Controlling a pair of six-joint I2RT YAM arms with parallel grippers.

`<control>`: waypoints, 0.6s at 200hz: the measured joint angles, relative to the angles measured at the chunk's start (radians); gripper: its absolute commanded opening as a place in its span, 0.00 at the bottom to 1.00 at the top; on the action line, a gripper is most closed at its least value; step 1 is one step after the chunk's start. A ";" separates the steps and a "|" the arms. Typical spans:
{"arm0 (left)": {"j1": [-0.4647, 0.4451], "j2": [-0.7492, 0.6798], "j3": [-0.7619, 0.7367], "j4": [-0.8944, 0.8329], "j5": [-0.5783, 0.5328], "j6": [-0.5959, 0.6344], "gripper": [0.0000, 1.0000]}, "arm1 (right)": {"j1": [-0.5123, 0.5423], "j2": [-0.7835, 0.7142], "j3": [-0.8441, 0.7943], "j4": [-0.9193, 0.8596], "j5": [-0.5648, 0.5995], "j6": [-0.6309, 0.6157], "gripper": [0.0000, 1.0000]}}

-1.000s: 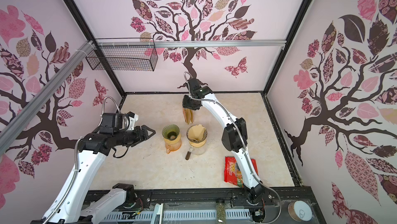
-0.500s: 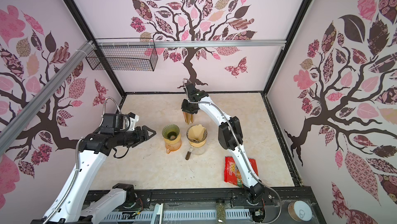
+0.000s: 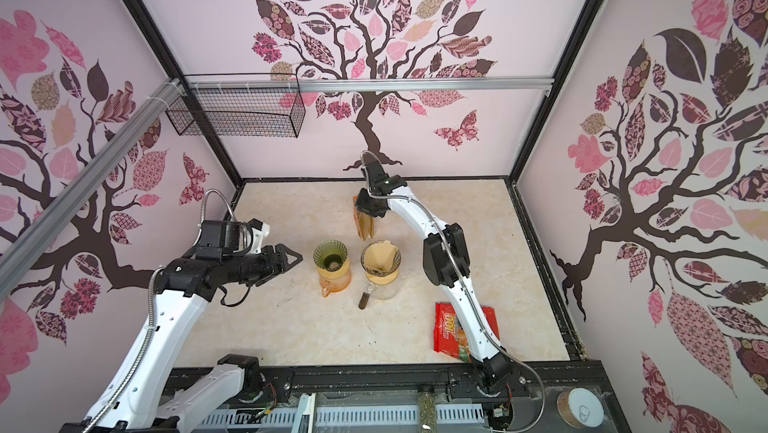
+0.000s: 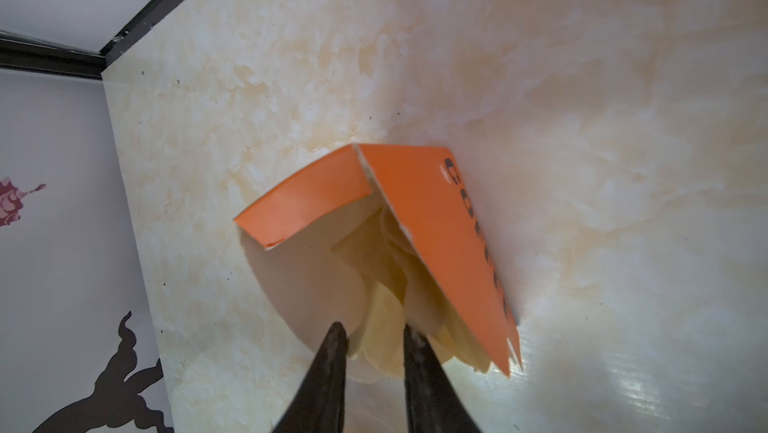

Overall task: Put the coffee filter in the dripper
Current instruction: 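Lower the right gripper into the filter box and pinch a paper filter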

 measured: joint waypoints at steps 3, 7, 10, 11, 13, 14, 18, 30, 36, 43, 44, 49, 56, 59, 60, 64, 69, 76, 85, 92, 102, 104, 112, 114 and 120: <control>0.000 0.000 0.000 0.000 0.000 0.000 0.74 | 0.000 0.002 0.000 0.000 0.000 0.000 0.27; 0.000 0.000 0.000 0.001 0.000 0.000 0.73 | -0.001 0.006 0.000 0.000 0.000 0.001 0.27; 0.000 0.000 0.000 0.002 0.000 0.000 0.73 | -0.001 0.008 0.000 0.000 -0.001 0.002 0.27; 0.000 0.000 0.000 0.002 0.000 0.000 0.73 | -0.001 0.009 0.000 0.000 -0.001 0.003 0.27; 0.000 0.000 0.000 0.002 0.001 0.000 0.74 | -0.001 0.010 0.000 0.000 -0.001 0.003 0.27; 0.000 0.000 0.000 0.002 0.001 0.000 0.73 | -0.002 0.010 0.000 0.000 -0.001 0.004 0.27; 0.000 0.000 0.000 0.003 0.002 0.000 0.74 | -0.002 0.011 0.000 0.000 -0.001 0.004 0.27; 0.000 0.001 -0.001 0.005 0.006 -0.002 0.73 | -0.002 0.012 0.000 0.000 -0.001 0.006 0.26; 0.000 0.001 -0.001 0.007 0.008 -0.003 0.73 | -0.002 0.012 0.000 0.001 0.000 0.008 0.25; 0.000 0.002 -0.001 0.008 0.009 -0.005 0.73 | -0.002 0.012 0.000 0.002 0.000 0.009 0.24; 0.000 0.002 -0.001 0.008 0.010 -0.005 0.73 | -0.002 0.012 0.000 0.003 0.000 0.009 0.24; 0.000 0.002 -0.001 0.010 0.010 -0.006 0.73 | -0.002 0.012 0.000 0.003 0.000 0.011 0.23; 0.000 0.002 -0.001 0.013 0.011 -0.007 0.73 | -0.002 0.012 0.000 0.004 0.002 0.011 0.22; 0.000 0.002 -0.001 0.013 0.011 -0.007 0.73 | -0.002 0.012 0.000 0.003 0.003 0.013 0.21; 0.000 0.002 -0.001 0.014 0.011 -0.007 0.73 | -0.002 0.012 0.000 0.003 0.003 0.012 0.21; 0.000 0.002 -0.001 0.014 0.011 -0.007 0.73 | -0.002 0.012 0.000 0.003 0.004 0.013 0.21; 0.000 0.002 -0.001 0.015 0.011 -0.008 0.73 | -0.002 0.012 0.000 0.003 0.004 0.013 0.20; 0.000 0.002 -0.001 0.016 0.011 -0.009 0.73 | -0.002 0.012 0.000 0.004 0.004 0.013 0.19; 0.000 0.002 -0.001 0.018 0.011 -0.011 0.73 | -0.002 0.012 0.000 0.006 0.004 0.013 0.17; 0.000 0.002 -0.001 0.020 0.011 -0.012 0.73 | -0.002 0.012 0.000 0.006 0.004 0.014 0.16; 0.000 0.002 -0.001 0.021 0.011 -0.014 0.73 | -0.002 0.012 0.000 0.006 0.005 0.012 0.14; 0.000 0.002 -0.001 0.021 0.011 -0.014 0.73 | -0.002 0.012 0.000 0.006 0.005 0.013 0.13; 0.000 0.002 -0.001 0.021 0.011 -0.014 0.73 | -0.002 0.012 0.000 0.006 0.004 0.012 0.13; 0.000 0.002 -0.001 0.021 0.011 -0.014 0.73 | -0.002 0.012 0.000 0.007 0.005 0.012 0.12; 0.000 0.002 -0.001 0.021 0.011 -0.015 0.73 | -0.002 0.012 0.000 0.007 0.005 0.012 0.12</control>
